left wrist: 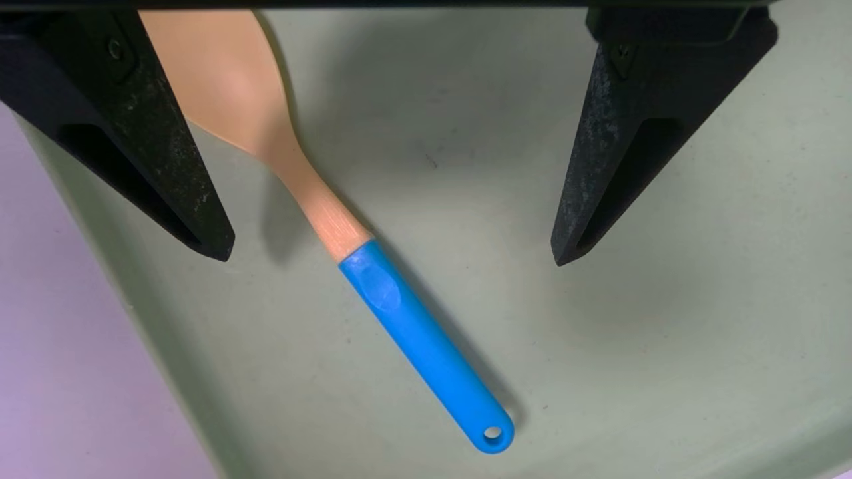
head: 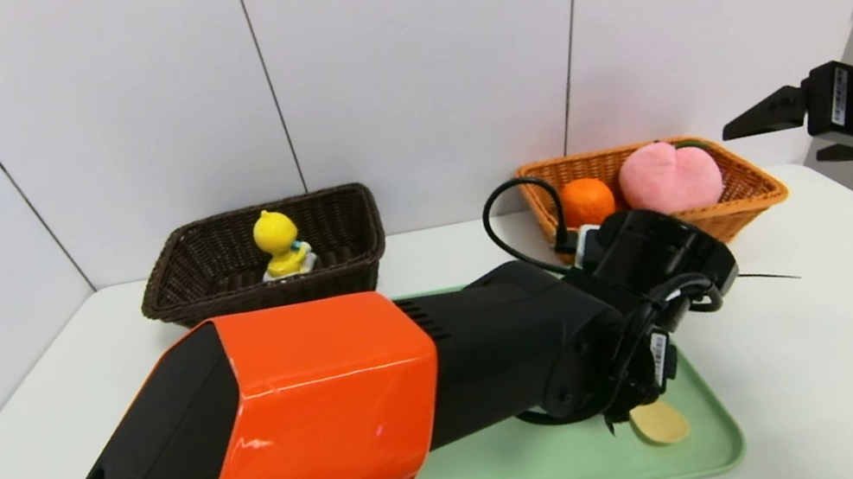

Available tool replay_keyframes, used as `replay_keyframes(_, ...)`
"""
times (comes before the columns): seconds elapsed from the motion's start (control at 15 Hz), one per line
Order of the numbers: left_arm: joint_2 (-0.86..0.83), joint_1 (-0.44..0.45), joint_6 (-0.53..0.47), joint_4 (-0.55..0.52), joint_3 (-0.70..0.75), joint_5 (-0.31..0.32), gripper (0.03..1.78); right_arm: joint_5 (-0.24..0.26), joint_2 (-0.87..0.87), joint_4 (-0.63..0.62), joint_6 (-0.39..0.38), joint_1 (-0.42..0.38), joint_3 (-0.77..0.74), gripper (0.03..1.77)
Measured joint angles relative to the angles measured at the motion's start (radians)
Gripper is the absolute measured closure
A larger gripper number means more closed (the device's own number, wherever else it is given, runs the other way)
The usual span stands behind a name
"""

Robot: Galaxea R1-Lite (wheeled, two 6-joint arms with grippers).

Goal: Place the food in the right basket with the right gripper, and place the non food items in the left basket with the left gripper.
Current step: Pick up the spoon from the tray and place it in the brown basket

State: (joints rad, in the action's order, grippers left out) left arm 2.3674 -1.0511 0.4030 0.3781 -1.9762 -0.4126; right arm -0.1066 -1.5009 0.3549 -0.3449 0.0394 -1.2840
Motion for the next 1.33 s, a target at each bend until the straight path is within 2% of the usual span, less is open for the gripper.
replay_keyframes(0.2,0.017,0.011,-0.023,-0.019,0.0,-0.029,0.12,0.0,0.002,0.0,0.0,0.0,0.003,0.11)
replay_keyframes(1.0,0.04,0.017,-0.02,-0.018,0.0,-0.03,0.12,0.0,0.002,-0.002,0.0,0.0,0.008,0.1)
replay_keyframes(1.07,0.04,0.017,-0.02,-0.016,0.0,-0.03,0.2,-0.001,0.002,-0.002,0.0,0.0,0.008,0.1)
replay_keyframes(1.33,0.04,0.016,-0.022,-0.014,0.0,-0.031,0.78,0.0,0.002,-0.003,0.0,0.0,0.007,0.1)
